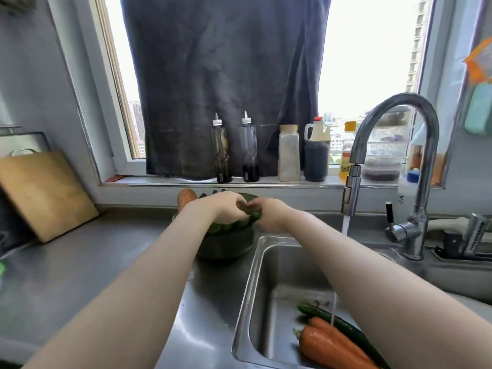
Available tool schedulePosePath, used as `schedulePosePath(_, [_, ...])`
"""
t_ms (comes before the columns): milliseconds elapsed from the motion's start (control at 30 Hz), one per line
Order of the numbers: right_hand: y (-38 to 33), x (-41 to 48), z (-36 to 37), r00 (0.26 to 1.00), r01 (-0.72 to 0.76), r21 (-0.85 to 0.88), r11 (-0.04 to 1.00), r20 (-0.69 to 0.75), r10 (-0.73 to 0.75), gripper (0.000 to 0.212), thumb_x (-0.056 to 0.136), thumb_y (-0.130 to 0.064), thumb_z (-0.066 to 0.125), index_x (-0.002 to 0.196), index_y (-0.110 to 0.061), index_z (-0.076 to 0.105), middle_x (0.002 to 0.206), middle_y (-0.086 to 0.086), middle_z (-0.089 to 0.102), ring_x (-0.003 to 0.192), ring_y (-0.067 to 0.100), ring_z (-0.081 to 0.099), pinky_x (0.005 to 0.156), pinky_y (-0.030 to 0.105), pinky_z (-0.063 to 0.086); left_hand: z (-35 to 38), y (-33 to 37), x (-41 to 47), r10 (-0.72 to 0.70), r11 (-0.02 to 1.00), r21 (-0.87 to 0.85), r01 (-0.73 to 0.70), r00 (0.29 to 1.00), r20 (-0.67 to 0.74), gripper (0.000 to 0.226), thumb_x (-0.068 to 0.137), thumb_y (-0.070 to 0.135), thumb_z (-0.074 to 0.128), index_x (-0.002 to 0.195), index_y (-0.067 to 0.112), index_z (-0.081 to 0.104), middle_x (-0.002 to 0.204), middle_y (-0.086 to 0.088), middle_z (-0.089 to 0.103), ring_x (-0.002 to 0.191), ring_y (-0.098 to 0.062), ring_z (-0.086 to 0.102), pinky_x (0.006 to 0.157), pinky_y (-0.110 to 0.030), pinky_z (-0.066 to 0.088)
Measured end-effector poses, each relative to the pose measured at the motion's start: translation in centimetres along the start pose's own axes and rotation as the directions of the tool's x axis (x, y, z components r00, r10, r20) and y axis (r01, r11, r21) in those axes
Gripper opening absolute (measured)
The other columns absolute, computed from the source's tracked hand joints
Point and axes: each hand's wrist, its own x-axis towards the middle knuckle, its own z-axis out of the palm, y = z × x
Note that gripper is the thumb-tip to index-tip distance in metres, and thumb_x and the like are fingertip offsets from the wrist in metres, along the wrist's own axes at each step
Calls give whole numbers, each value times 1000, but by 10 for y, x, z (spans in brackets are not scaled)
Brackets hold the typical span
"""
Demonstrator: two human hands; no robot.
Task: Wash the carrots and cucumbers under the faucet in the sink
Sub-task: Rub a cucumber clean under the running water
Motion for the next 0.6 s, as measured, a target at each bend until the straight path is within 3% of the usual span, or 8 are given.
schedulePosePath(100, [7, 5, 9, 999, 9, 37, 999, -52, -7, 47, 93, -14, 72, 137, -24, 60, 123, 9, 68, 112, 30, 63, 95, 36, 51, 5, -6, 2, 3, 1000, -1, -3, 996, 87, 47, 97, 36, 62, 142, 23, 57, 136, -1, 62, 120, -21, 58, 110, -41, 45])
schedulePosePath(200, [13, 6, 6, 984, 11, 215, 977, -178, 29, 31, 97, -17, 67, 128, -20, 63, 115, 10, 69, 102, 28, 67, 86, 36, 56, 6, -6, 5, -12, 999, -44, 15, 997, 73, 47, 95, 41, 64, 139, 23, 60, 132, 0, 64, 117, -20, 60, 108, -39, 46])
schedulePosePath(300, [15, 1, -14, 945, 11, 413, 911, -302, 126, 15, 101, -21, 62, 116, -17, 62, 105, 10, 69, 87, 29, 71, 53, 32, 57, 6, -4, 11, -52, 996, -67, 54, 998, 25, 63, 92, 53, 63, 147, 25, 49, 141, 0, 57, 121, -21, 55, 100, -35, 44])
schedulePosePath(333, [15, -1, -22, 931, 31, 446, 894, -339, 137, 12, 102, -21, 61, 113, -16, 61, 103, 10, 68, 85, 29, 72, 50, 33, 58, 6, -4, 14, -57, 995, -83, 56, 998, -7, 71, 92, 53, 63, 153, 25, 41, 148, -1, 52, 127, -23, 53, 101, -35, 42])
schedulePosePath(433, [16, -10, -37, 889, 116, 493, 862, -438, 131, 5, 104, -21, 58, 106, -18, 56, 100, 7, 67, 83, 25, 75, 65, 46, 64, 7, 4, 20, -39, 993, -120, 23, 991, -131, 83, 94, 42, 67, 162, 25, 22, 164, -4, 34, 144, -27, 42, 111, -40, 41])
schedulePosePath(600, [32, -35, -38, 798, 262, 491, 831, -594, 99, 11, 105, -17, 55, 114, -21, 50, 105, 10, 67, 85, 22, 74, 57, 31, 62, 14, 36, 30, 69, 980, -167, -112, 968, -242, 82, 94, 33, 71, 161, 31, 23, 163, -4, 33, 148, -28, 35, 114, -46, 39])
